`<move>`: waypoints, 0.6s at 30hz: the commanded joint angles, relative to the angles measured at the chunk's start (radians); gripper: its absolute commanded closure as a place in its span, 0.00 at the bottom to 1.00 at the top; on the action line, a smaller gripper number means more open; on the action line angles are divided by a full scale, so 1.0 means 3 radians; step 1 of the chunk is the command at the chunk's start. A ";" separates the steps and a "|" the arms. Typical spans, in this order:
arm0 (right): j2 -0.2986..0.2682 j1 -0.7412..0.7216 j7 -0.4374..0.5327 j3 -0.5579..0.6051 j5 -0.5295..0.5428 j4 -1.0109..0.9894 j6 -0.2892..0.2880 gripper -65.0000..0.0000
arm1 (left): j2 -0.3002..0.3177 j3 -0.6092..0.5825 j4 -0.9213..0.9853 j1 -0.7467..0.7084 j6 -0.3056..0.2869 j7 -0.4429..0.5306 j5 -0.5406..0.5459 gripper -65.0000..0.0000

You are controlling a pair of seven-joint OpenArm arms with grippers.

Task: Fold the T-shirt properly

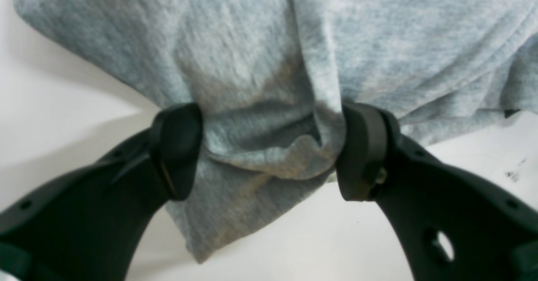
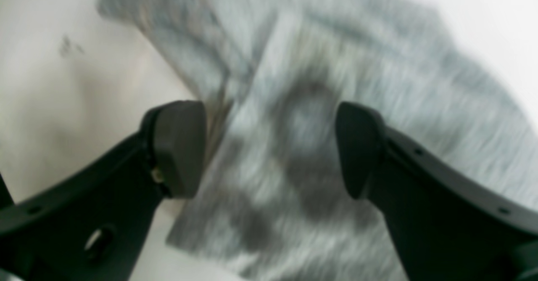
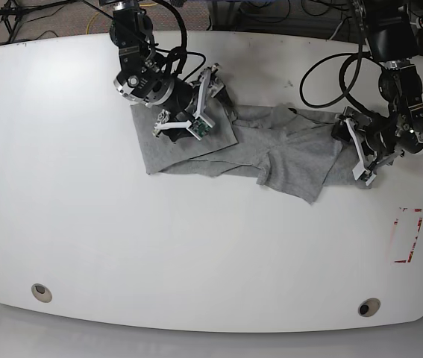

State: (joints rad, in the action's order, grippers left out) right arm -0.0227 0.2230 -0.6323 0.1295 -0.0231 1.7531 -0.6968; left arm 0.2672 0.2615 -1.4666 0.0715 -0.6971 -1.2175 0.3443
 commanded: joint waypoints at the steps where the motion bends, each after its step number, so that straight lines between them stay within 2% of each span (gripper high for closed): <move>1: 0.0007 -0.0030 0.0090 -0.0010 0.0064 0.0010 -0.0005 0.28 | 0.0032 0.0011 -0.0044 0.0025 -0.0003 -0.0036 0.0016 0.29; 7: -0.0055 -0.0035 0.0136 -0.0010 0.0069 -0.0195 -0.0005 0.28 | 0.0032 0.0011 -0.0044 0.0025 -0.0003 -0.0036 0.0016 0.29; 11: -0.0065 -0.0025 0.0320 -0.0010 0.0069 -0.0256 -0.0005 0.30 | 0.0032 0.0011 -0.0044 0.0025 -0.0003 -0.0036 0.0016 0.29; 13: -0.0065 -0.0025 0.0376 -0.0010 0.0069 -0.0261 -0.0005 0.37 | 0.0032 0.0011 -0.0044 0.0025 -0.0003 -0.0036 0.0016 0.29; 17: -0.0065 -0.0025 0.0366 -0.0010 0.0069 -0.0266 -0.0005 0.69 | 0.0032 0.0011 -0.0044 0.0020 -0.0003 -0.0036 0.0016 0.29; 18: -0.0065 -0.0025 0.0366 -0.0010 0.0069 -0.0261 -0.0005 0.73 | 0.0032 0.0011 -0.0044 0.0020 -0.0003 -0.0036 0.0016 0.29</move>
State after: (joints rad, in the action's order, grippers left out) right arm -0.0444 0.2199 -0.5289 0.1276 -0.0048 1.6611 -0.6964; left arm 0.2676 0.2619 -1.4666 0.0708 -0.6971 -1.2175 0.3454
